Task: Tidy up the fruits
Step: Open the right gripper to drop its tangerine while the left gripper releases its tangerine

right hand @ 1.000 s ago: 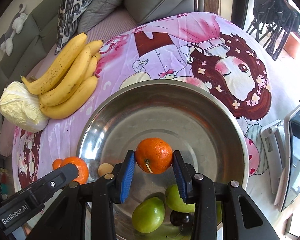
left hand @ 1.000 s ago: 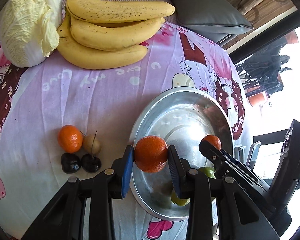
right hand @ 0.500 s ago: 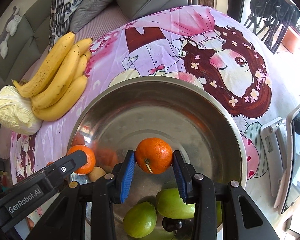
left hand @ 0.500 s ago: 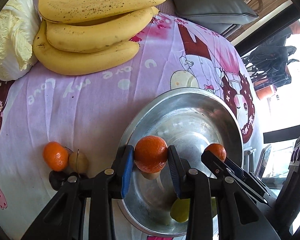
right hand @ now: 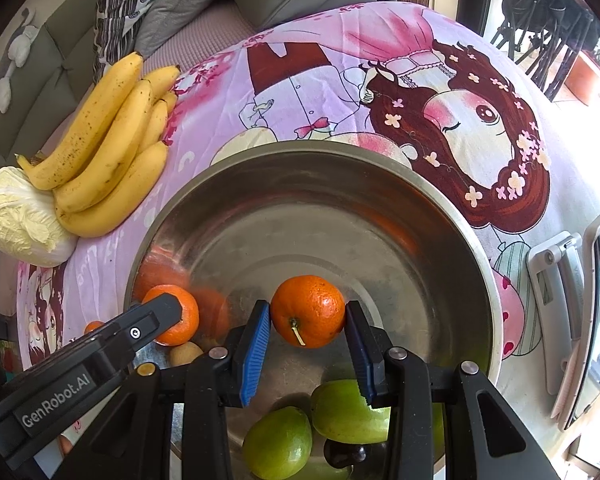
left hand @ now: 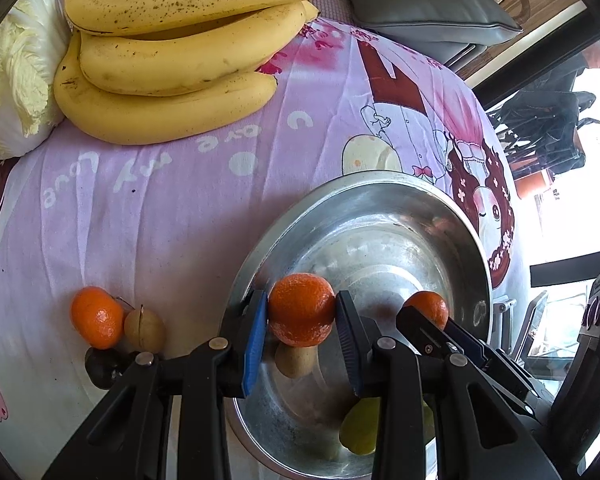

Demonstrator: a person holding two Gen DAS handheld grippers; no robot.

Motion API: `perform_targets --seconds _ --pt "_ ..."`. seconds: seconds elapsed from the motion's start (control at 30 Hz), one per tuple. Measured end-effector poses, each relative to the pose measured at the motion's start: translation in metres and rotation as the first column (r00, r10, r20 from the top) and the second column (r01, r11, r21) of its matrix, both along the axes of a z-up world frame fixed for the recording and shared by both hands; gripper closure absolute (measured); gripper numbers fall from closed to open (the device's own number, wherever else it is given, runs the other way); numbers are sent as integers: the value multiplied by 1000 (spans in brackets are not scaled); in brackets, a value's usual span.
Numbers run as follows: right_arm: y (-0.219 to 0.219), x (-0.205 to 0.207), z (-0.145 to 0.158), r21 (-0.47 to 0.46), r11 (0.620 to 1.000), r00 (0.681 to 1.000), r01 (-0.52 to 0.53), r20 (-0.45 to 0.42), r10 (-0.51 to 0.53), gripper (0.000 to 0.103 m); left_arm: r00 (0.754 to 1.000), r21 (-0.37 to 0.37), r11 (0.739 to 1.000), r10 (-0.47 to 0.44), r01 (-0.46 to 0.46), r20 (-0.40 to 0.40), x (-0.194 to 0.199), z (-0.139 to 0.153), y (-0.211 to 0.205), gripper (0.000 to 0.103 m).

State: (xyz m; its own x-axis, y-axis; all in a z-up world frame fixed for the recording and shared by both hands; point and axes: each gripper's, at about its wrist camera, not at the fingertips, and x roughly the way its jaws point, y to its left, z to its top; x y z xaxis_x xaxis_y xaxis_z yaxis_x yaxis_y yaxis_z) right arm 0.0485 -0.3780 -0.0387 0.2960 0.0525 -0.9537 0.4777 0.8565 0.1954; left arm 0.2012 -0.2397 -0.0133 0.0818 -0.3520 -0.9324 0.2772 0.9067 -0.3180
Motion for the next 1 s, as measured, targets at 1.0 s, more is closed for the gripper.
perform_targets --seconds 1.0 --pt "1 -6 23 -36 999 999 7 49 -6 26 995 41 998 51 -55 90 -9 36 27 56"
